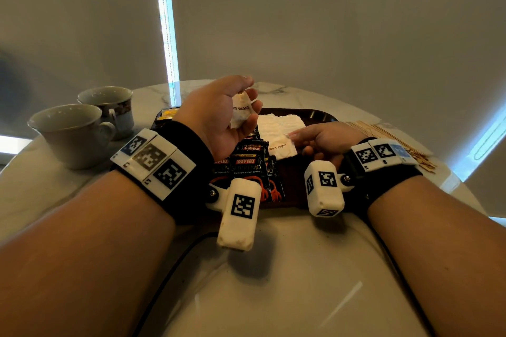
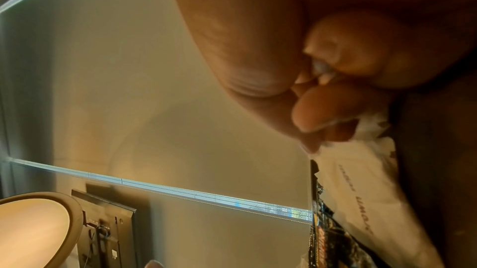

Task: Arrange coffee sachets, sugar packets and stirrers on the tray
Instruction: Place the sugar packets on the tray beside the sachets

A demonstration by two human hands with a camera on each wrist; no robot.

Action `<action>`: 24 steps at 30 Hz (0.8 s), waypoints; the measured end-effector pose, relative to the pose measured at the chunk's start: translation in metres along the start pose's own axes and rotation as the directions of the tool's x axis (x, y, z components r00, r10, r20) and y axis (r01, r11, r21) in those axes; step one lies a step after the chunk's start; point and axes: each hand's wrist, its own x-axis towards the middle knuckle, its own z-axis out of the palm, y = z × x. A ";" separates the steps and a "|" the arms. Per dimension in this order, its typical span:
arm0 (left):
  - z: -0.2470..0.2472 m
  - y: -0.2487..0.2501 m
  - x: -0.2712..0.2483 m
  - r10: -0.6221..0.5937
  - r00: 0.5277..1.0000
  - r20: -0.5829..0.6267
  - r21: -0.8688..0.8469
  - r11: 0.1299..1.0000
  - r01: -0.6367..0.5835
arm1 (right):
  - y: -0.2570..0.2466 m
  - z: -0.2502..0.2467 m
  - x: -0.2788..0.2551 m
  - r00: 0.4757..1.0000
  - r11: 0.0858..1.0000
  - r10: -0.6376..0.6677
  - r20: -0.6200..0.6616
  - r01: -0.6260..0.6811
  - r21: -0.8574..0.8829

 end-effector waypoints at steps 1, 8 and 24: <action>0.000 0.000 0.000 -0.001 1.000 -0.001 0.001 1.000 0.001 | 0.000 0.000 0.000 1.000 1.000 -0.006 -0.003 0.006 0.021; 0.000 0.000 -0.001 -0.003 1.000 -0.010 -0.002 1.000 0.003 | -0.001 0.004 -0.003 0.998 0.978 -0.057 0.028 0.050 0.202; 0.002 -0.001 -0.004 0.013 0.999 0.052 -0.103 0.995 -0.008 | -0.002 0.007 -0.017 0.987 0.937 -0.151 0.047 0.128 0.325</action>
